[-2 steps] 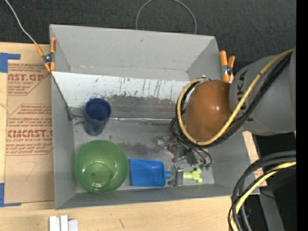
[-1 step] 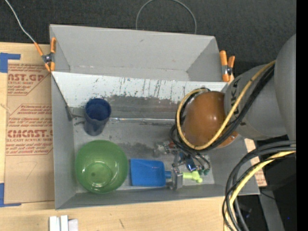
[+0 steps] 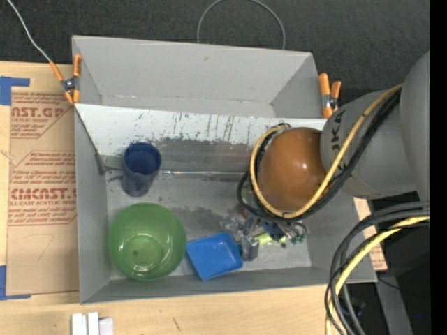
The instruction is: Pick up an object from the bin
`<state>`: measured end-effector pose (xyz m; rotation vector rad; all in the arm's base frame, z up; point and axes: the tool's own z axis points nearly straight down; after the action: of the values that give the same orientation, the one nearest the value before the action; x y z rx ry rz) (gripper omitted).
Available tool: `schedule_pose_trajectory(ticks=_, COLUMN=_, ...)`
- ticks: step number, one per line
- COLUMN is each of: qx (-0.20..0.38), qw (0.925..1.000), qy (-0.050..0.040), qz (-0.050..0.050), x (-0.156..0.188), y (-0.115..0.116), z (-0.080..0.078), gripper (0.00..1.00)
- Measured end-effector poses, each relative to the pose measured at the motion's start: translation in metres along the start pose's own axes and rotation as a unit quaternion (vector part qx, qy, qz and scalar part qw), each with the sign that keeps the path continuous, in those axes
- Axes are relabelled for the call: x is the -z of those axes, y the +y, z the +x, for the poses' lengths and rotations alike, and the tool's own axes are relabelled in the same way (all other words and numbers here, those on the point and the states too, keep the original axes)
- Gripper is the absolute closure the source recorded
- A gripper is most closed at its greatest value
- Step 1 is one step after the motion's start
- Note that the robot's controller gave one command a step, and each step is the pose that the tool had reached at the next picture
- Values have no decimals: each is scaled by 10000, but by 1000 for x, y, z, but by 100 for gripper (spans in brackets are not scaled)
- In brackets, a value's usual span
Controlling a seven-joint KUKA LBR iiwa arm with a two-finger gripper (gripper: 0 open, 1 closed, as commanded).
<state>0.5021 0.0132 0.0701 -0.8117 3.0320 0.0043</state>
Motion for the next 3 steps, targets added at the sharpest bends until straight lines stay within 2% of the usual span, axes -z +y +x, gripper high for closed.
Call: schedule_pose_trajectory(ticks=3, qx=102, qw=9999, qy=-22, qz=5, x=7, y=-8, z=8, gripper=100)
